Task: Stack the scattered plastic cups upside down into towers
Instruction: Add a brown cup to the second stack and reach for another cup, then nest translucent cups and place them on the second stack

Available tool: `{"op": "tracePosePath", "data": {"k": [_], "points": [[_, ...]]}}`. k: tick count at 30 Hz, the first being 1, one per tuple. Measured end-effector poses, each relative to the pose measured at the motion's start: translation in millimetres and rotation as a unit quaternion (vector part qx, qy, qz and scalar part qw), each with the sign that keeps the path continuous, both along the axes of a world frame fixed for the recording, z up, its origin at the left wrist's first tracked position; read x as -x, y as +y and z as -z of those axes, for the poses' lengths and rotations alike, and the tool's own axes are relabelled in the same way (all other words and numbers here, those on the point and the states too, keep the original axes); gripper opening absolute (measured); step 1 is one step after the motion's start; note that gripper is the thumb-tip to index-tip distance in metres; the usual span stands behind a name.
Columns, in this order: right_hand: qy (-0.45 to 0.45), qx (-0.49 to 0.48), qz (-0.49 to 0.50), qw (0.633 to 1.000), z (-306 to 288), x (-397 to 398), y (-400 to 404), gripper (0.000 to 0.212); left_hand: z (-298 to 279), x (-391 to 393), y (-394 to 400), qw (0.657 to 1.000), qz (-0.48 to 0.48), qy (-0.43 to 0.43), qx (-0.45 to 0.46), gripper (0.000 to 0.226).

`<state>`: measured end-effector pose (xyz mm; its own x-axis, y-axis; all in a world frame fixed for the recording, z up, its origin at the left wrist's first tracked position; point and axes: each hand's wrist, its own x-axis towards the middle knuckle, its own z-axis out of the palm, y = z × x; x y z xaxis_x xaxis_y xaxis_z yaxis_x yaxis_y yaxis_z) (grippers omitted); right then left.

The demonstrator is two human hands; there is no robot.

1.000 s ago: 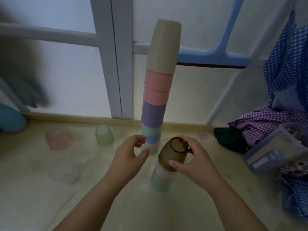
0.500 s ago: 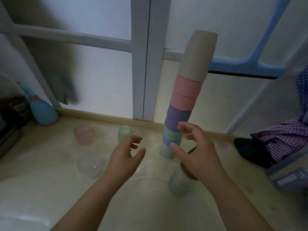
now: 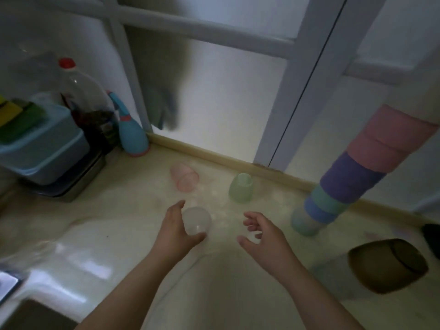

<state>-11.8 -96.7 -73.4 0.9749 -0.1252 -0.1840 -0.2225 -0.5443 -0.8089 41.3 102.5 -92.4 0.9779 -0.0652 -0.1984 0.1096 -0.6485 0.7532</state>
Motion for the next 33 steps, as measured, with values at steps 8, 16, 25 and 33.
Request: {"op": "tracePosePath", "data": {"k": [8, 16, 25, 33], "points": [[0.033, -0.003, 0.035, 0.999, 20.0, -7.6, 17.9, 0.043, 26.8, -11.3, 2.6, 0.998, 0.035, 0.017, 0.056, 0.093], [0.158, -0.224, 0.155, 0.949, 9.4, -33.7, 43.7, 0.028, -25.3, -25.9, 0.4, 0.972, 0.027, 0.001, 0.232, 0.073], [0.103, -0.561, 0.176, 0.802, -33.5, -34.7, 39.5, 0.042, -53.8, -24.8, -5.8, 0.939, 0.113, 0.034, 0.323, 0.072], [-0.086, -0.434, 0.199, 0.875, -98.0, 5.0, -6.9, 0.047, -92.2, -5.7, -62.2, 0.943, 0.208, -0.024, 0.258, 0.088]]}}
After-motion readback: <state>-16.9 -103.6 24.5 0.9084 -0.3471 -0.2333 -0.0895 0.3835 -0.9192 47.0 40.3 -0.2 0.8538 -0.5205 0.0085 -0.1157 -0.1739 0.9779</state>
